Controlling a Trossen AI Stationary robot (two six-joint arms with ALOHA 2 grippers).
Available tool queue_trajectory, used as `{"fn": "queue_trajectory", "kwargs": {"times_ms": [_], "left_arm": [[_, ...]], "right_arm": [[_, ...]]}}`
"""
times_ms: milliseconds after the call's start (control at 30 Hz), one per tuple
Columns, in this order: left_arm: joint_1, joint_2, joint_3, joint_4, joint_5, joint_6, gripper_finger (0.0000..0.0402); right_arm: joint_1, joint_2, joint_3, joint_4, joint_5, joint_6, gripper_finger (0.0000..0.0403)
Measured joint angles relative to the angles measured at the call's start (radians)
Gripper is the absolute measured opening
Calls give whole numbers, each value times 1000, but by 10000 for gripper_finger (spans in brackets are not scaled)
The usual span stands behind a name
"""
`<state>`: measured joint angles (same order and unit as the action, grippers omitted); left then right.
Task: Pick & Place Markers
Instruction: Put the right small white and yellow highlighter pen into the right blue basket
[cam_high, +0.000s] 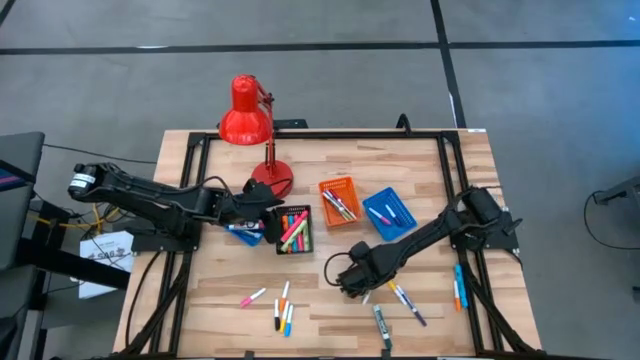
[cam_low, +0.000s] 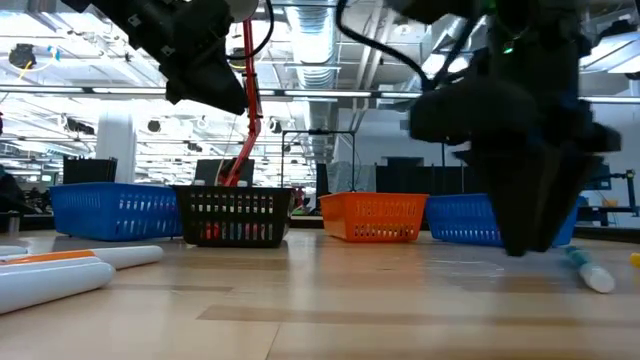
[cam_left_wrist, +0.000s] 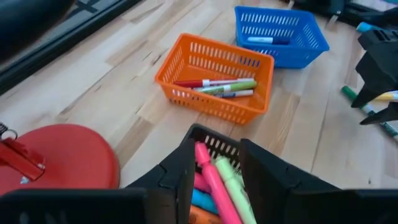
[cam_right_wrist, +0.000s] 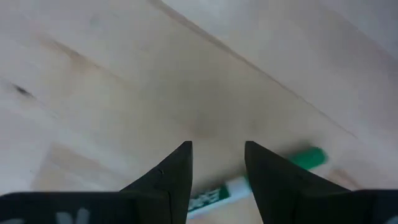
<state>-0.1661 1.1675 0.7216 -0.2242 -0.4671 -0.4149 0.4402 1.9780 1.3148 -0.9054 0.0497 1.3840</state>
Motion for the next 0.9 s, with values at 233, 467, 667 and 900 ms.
{"fn": "queue_trajectory", "kwargs": {"times_ms": [233, 467, 667, 900], "left_arm": [[0, 0, -2, 1, 1, 0, 121], [0, -2, -40, 3, 1, -8, 121], [0, -2, -65, 5, 1, -16, 121], [0, -2, -82, 9, 2, -20, 121]], "right_arm": [[12, -101, -1, -53, -3, -37, 135], [92, -154, 0, -86, -79, 107, 133], [146, -142, -21, -96, -108, 184, 132], [159, -142, -23, -117, -94, 3, 132]]}}
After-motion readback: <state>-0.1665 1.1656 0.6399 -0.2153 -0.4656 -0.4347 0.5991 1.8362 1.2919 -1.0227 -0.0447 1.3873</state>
